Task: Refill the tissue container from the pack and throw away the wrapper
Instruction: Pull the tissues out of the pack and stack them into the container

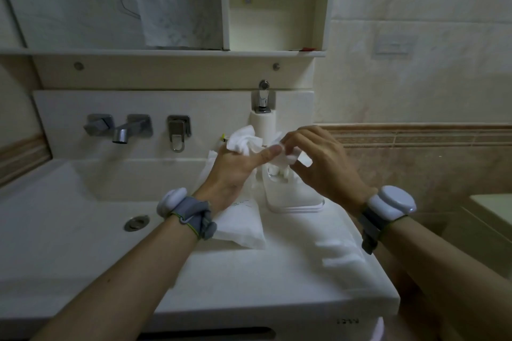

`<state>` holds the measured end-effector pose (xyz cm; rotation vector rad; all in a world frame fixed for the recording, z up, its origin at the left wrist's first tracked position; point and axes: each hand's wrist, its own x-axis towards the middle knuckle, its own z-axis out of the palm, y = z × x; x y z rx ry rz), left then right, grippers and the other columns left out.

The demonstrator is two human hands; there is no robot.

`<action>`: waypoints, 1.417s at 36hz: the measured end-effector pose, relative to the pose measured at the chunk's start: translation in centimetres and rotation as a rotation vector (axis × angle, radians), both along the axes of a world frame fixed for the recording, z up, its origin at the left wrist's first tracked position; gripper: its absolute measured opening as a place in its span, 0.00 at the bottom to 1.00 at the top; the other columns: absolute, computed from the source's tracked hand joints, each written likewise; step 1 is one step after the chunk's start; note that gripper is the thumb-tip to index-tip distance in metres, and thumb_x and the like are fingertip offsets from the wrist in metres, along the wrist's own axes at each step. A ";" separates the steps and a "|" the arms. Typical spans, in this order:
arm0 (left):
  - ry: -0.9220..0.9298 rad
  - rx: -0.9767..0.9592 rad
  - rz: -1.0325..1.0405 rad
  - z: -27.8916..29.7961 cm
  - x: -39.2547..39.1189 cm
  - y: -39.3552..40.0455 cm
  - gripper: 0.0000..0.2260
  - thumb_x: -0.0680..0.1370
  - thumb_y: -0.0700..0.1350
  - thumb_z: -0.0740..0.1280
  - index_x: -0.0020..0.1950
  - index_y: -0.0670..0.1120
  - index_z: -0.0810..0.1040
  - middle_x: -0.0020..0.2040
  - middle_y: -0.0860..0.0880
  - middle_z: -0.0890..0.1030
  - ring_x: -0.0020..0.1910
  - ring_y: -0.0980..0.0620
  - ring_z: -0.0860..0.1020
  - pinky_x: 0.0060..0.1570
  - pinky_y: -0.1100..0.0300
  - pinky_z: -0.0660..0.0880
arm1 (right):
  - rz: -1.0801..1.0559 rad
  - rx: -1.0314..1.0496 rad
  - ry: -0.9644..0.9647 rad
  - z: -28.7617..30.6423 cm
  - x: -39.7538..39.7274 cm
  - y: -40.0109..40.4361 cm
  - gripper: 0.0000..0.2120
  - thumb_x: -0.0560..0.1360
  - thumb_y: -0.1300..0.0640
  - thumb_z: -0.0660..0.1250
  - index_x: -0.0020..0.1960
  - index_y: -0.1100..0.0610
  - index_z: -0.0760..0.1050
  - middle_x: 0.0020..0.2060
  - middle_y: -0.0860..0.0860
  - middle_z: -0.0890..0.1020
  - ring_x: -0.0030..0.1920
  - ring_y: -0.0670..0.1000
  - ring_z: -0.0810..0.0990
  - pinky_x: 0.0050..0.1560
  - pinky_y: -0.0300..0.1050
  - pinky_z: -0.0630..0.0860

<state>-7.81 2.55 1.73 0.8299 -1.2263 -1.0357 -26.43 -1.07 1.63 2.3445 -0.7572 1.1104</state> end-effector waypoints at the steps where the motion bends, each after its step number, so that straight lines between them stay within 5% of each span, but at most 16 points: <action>1: 0.032 0.032 0.025 0.0 -0.2 -0.2 0.10 0.66 0.41 0.79 0.43 0.46 0.81 0.47 0.39 0.83 0.51 0.39 0.82 0.60 0.43 0.76 | -0.002 0.009 0.022 0.1 0.1 0.1 0.06 0.73 0.56 0.71 0.48 0.56 0.76 0.49 0.51 0.82 0.53 0.54 0.78 0.48 0.53 0.75; 4: 0.097 0.138 0.144 0.0 -0.7 -0.9 0.08 0.69 0.37 0.77 0.45 0.41 0.81 0.50 0.34 0.82 0.52 0.36 0.82 0.58 0.41 0.77 | 0.003 0.081 0.045 0.3 0.6 0.6 0.09 0.73 0.54 0.70 0.51 0.55 0.76 0.51 0.50 0.82 0.55 0.53 0.77 0.50 0.52 0.76; 8: 0.155 0.259 0.259 -0.3 -0.6 -1.7 0.11 0.70 0.33 0.73 0.52 0.37 0.80 0.45 0.39 0.82 0.42 0.45 0.82 0.52 0.45 0.81 | 0.056 0.309 -0.074 0.4 1.0 1.3 0.12 0.72 0.56 0.72 0.51 0.50 0.72 0.49 0.47 0.82 0.49 0.51 0.79 0.48 0.50 0.76; 13: 0.054 0.190 0.281 -0.3 -0.1 -1.5 0.10 0.72 0.30 0.69 0.52 0.38 0.79 0.40 0.43 0.81 0.35 0.49 0.80 0.32 0.61 0.79 | 0.078 0.866 -0.479 1.5 1.4 1.6 0.11 0.76 0.57 0.69 0.55 0.57 0.71 0.44 0.49 0.81 0.44 0.50 0.82 0.43 0.44 0.81; 16: -0.051 0.146 0.301 -0.2 0.8 -1.8 0.10 0.69 0.32 0.72 0.50 0.34 0.81 0.44 0.37 0.83 0.38 0.47 0.81 0.31 0.62 0.77 | 0.160 1.277 -0.739 2.1 0.7 0.6 0.13 0.77 0.61 0.67 0.59 0.63 0.74 0.51 0.59 0.81 0.49 0.56 0.83 0.46 0.48 0.83; 18: -0.140 0.120 0.257 0.0 1.2 -1.7 0.11 0.71 0.38 0.75 0.50 0.35 0.81 0.44 0.37 0.84 0.39 0.47 0.82 0.33 0.60 0.78 | 0.108 1.350 -0.752 2.2 0.1 0.0 0.14 0.76 0.62 0.68 0.59 0.66 0.76 0.54 0.62 0.81 0.50 0.58 0.83 0.45 0.46 0.83; 23: -0.302 0.080 0.213 0.1 0.8 -2.1 0.14 0.71 0.47 0.77 0.51 0.42 0.81 0.43 0.42 0.85 0.39 0.48 0.84 0.36 0.56 0.80 | -0.026 1.330 -0.658 2.3 0.2 -1.3 0.15 0.74 0.62 0.71 0.57 0.69 0.78 0.48 0.60 0.82 0.43 0.53 0.83 0.34 0.36 0.80; 26: -0.681 -0.051 0.377 -0.1 0.5 -3.0 0.09 0.71 0.46 0.75 0.48 0.46 0.81 0.43 0.48 0.84 0.42 0.48 0.82 0.40 0.58 0.78 | -0.217 1.147 -0.466 2.1 1.0 -2.6 0.13 0.74 0.59 0.71 0.54 0.67 0.80 0.44 0.58 0.84 0.38 0.51 0.82 0.33 0.36 0.78; 31: -1.137 -0.198 0.494 -0.4 0.3 -4.5 0.06 0.72 0.45 0.69 0.42 0.43 0.78 0.43 0.44 0.82 0.46 0.42 0.78 0.47 0.53 0.74 | -0.481 0.876 -0.186 1.2 3.3 -4.6 0.13 0.73 0.51 0.68 0.50 0.61 0.80 0.44 0.57 0.83 0.42 0.56 0.82 0.45 0.51 0.83; 40: -1.267 -0.134 0.473 -1.0 0.3 -6.9 0.10 0.70 0.51 0.71 0.45 0.47 0.80 0.48 0.45 0.82 0.49 0.42 0.79 0.45 0.53 0.75 | -0.701 0.680 0.085 0.0 6.4 -6.2 0.07 0.75 0.52 0.65 0.47 0.55 0.71 0.51 0.55 0.80 0.52 0.57 0.79 0.46 0.46 0.71; 44: -1.275 -0.105 0.461 -1.4 0.3 -7.3 0.08 0.70 0.51 0.71 0.42 0.49 0.77 0.47 0.45 0.82 0.50 0.42 0.78 0.40 0.55 0.72 | -0.700 0.566 0.257 -1.0 6.7 -6.7 0.15 0.76 0.51 0.66 0.58 0.59 0.71 0.55 0.56 0.80 0.57 0.58 0.77 0.49 0.47 0.66; 48: -1.268 -0.081 0.438 -1.2 0.1 -7.3 0.08 0.70 0.49 0.71 0.41 0.49 0.74 0.46 0.46 0.81 0.48 0.43 0.78 0.37 0.57 0.67 | -0.764 0.372 0.372 -2.5 6.1 -7.3 0.16 0.72 0.46 0.64 0.52 0.57 0.69 0.48 0.56 0.82 0.53 0.57 0.73 0.50 0.51 0.64; 51: -1.251 -0.064 0.423 -1.3 0.0 -7.4 0.07 0.69 0.48 0.71 0.39 0.49 0.73 0.45 0.47 0.80 0.47 0.43 0.78 0.36 0.57 0.67 | -0.820 0.364 0.381 -2.8 6.0 -7.8 0.18 0.72 0.43 0.64 0.53 0.56 0.70 0.52 0.56 0.79 0.54 0.57 0.71 0.51 0.51 0.64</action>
